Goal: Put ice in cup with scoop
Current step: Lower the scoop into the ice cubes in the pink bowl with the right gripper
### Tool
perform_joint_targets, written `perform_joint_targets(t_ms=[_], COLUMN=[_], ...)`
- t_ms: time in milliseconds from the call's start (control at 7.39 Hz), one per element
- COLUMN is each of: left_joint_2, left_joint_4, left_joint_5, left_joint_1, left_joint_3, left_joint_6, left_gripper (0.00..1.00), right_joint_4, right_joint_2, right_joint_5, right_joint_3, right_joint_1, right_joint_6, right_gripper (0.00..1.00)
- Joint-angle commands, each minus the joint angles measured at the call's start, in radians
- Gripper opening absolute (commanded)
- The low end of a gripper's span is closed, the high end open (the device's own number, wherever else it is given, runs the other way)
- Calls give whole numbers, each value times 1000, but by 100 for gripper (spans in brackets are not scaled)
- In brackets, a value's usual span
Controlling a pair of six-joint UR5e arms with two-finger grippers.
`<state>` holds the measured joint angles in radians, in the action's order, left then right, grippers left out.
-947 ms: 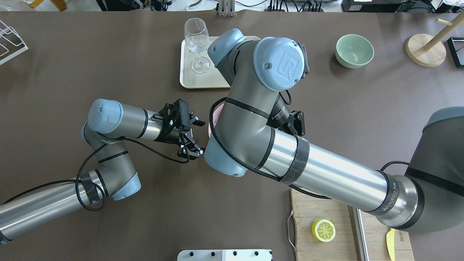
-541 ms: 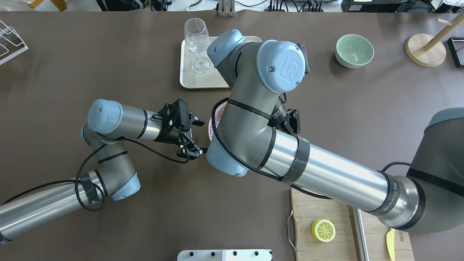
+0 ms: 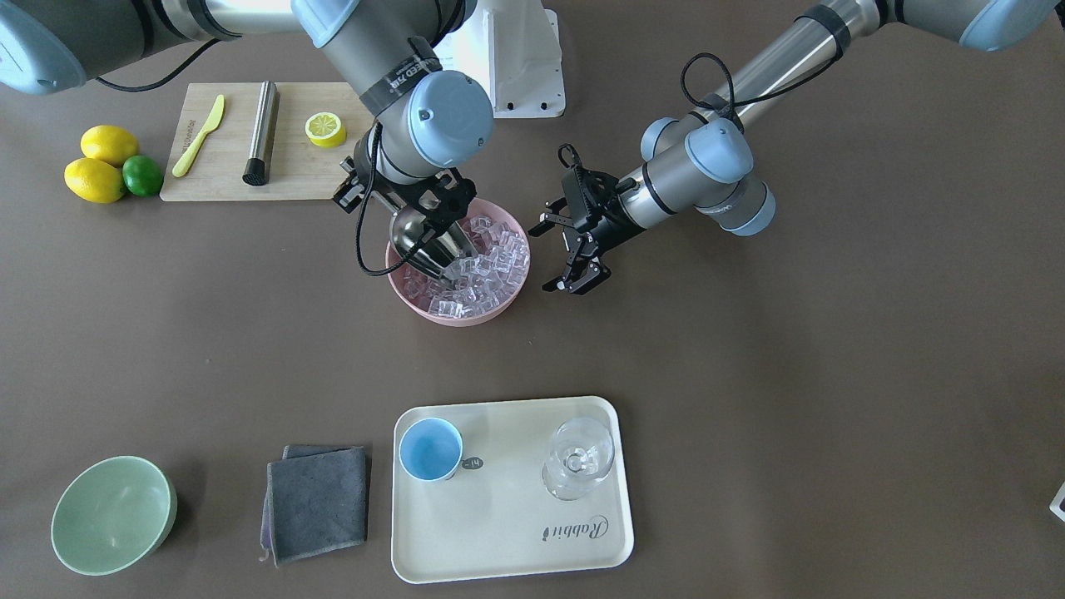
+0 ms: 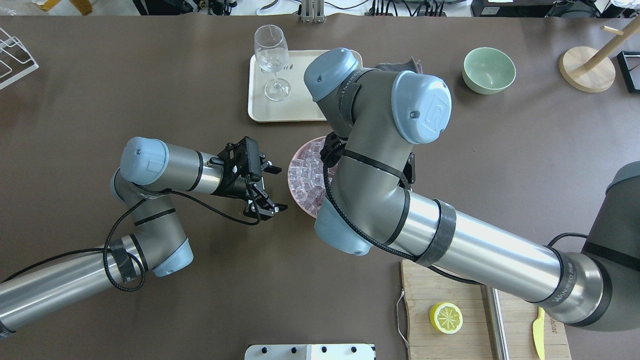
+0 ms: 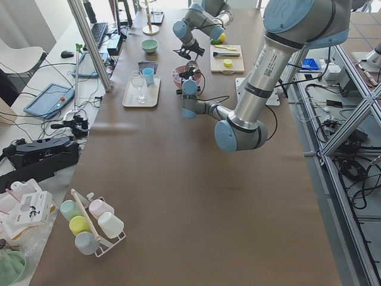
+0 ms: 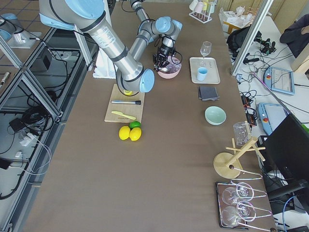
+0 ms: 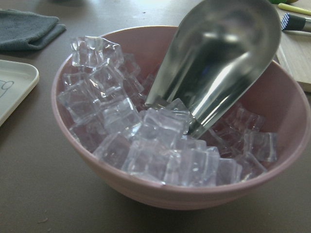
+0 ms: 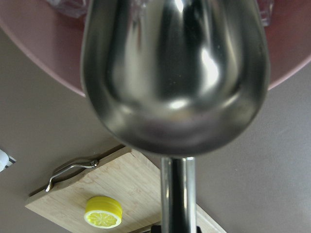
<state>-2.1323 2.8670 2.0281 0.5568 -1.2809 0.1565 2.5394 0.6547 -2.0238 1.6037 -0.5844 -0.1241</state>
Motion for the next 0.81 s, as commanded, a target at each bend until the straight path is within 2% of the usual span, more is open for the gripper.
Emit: perform_joint_targets(t_ms=[0,270,541,676], left_joint_2=[0,0,-1,-1], left_joint_4=[0,0,0,-2], left_joint_5=[0,0,3,3], left_joint_1=[0,6,11,11], left_joint_3=[0,-2,-3,-3], left_joint_6=[0,2,2,2], left_gripper=[99,99,99,99], right_joint_4=[-82,-149,-159,-218], right_joint_2=[55,107,135,161], right_joint_5=[0,16,42,53], right_joint_3=[59,120,175,203], right_joint_1=[6,18,29,29], right_joint_6=[1,3,0,-2], right_gripper=[0,0,0,0])
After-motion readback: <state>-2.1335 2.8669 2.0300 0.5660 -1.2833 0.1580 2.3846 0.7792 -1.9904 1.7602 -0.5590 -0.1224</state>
